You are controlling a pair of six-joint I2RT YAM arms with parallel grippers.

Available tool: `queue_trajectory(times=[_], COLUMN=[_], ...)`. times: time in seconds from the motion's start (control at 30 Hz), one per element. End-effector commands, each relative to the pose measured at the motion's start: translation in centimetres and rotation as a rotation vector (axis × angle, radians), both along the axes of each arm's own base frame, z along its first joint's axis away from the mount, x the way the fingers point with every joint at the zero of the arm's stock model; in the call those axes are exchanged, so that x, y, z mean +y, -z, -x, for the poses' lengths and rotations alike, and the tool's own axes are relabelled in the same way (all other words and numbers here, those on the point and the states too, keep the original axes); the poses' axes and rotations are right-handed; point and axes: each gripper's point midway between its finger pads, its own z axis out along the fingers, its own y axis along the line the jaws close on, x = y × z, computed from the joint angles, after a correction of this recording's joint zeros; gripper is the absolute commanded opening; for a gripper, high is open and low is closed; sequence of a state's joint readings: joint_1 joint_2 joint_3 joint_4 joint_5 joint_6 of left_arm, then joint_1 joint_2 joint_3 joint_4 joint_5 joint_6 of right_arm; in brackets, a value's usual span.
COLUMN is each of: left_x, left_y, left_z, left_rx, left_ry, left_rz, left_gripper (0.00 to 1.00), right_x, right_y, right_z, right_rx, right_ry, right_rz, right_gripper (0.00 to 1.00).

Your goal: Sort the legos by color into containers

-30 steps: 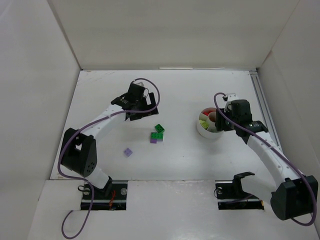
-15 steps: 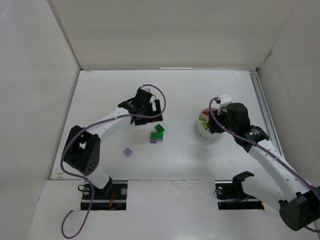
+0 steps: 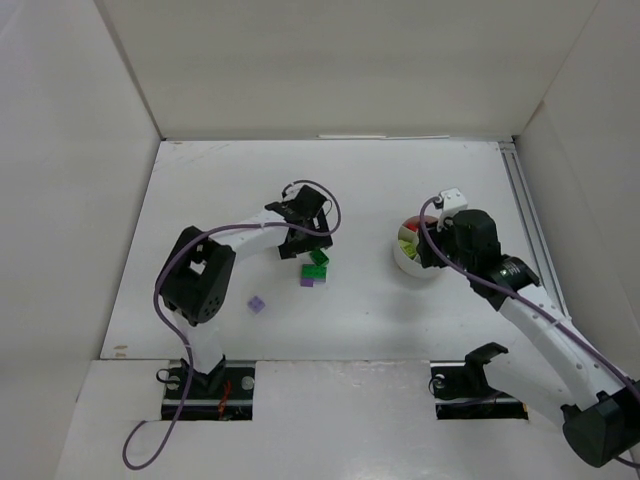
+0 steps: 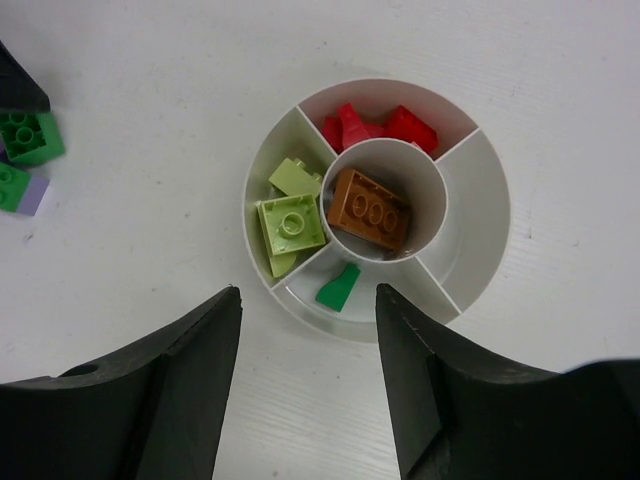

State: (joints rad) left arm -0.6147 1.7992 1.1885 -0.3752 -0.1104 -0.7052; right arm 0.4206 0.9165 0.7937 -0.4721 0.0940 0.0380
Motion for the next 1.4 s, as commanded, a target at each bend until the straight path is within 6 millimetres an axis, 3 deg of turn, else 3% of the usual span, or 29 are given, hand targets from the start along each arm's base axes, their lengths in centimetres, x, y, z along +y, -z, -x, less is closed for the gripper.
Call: queue_trajectory(times=[0.0, 0.13, 0.27, 0.47, 0.73, 0.8, 0.9, 1.0, 1.07, 1.1, 1.17, 1.2, 1.27, 1.3, 1.37], left_x=[-0.2, 0.1, -0.8, -1.4, -1.9, -2.7, -3.9, -5.5, -7.2, -8.5, -11.1, -12.9, -15.6, -17.0, -18.8], left_y=[-1.3, -0.4, 0.0, 0.8, 0.2, -1.9, -5.9, -10.2, -12.0, -13.5, -15.1, -17.1, -18.2, -19.9, -20.9], left_z=[-1.6, -1.5, -0.9, -1.0, -1.2, -2.0, -3.2, -3.8, -3.4, -3.8, -2.6, -2.5, -0.8, -0.8, 0.0], left_rx=[-0.018, 0.022, 0.056, 0.066, 0.034, -0.047, -0.180, -0.320, -0.379, -0.442, -0.509, -0.583, -0.640, -0.697, -0.744], left_ry=[-0.155, -0.230, -0.255, -0.294, -0.264, -0.242, -0.216, -0.162, -0.106, -0.064, 0.025, 0.062, 0.156, 0.170, 0.213], left_rz=[0.022, 0.005, 0.012, 0.030, 0.011, 0.004, 0.014, 0.046, 0.092, 0.130, 0.177, 0.239, 0.268, 0.324, 0.359], left_gripper=[0.80, 0.73, 0.73, 0.53, 0.25, 0.18, 0.18, 0.18, 0.18, 0.18, 0.18, 0.18, 0.18, 0.19, 0.21], right_x=[-0.6, -0.8, -0.7, -1.1, -1.5, -1.7, -2.5, -5.2, -9.4, -10.9, -14.0, -15.1, -16.2, -16.8, -17.3], right_y=[-0.1, -0.7, -0.5, -0.4, -0.9, -1.2, -2.3, -3.1, -4.2, -4.3, -5.1, -5.5, -6.4, -7.1, -7.9], right_z=[0.2, 0.3, 0.4, 0.5, 0.6, 0.5, 0.9, 1.8, 2.6, 4.0, 5.6, 6.3, 7.6, 8.0, 9.0], right_rx=[-0.022, -0.040, -0.035, -0.037, -0.058, -0.069, -0.104, -0.126, -0.158, -0.139, -0.169, -0.179, -0.214, -0.241, -0.275], right_ry=[0.035, 0.049, 0.048, 0.069, 0.091, 0.103, 0.159, 0.337, 0.574, 0.691, 0.870, 0.931, 0.982, 1.004, 1.019], right_rz=[0.005, -0.006, 0.002, 0.005, -0.002, 0.000, -0.028, -0.049, -0.039, -0.074, -0.070, -0.077, -0.100, -0.112, -0.128], right_gripper=[0.62, 0.62, 0.62, 0.62, 0.62, 0.62, 0.62, 0.64, 0.68, 0.71, 0.82, 0.84, 0.94, 0.97, 1.00])
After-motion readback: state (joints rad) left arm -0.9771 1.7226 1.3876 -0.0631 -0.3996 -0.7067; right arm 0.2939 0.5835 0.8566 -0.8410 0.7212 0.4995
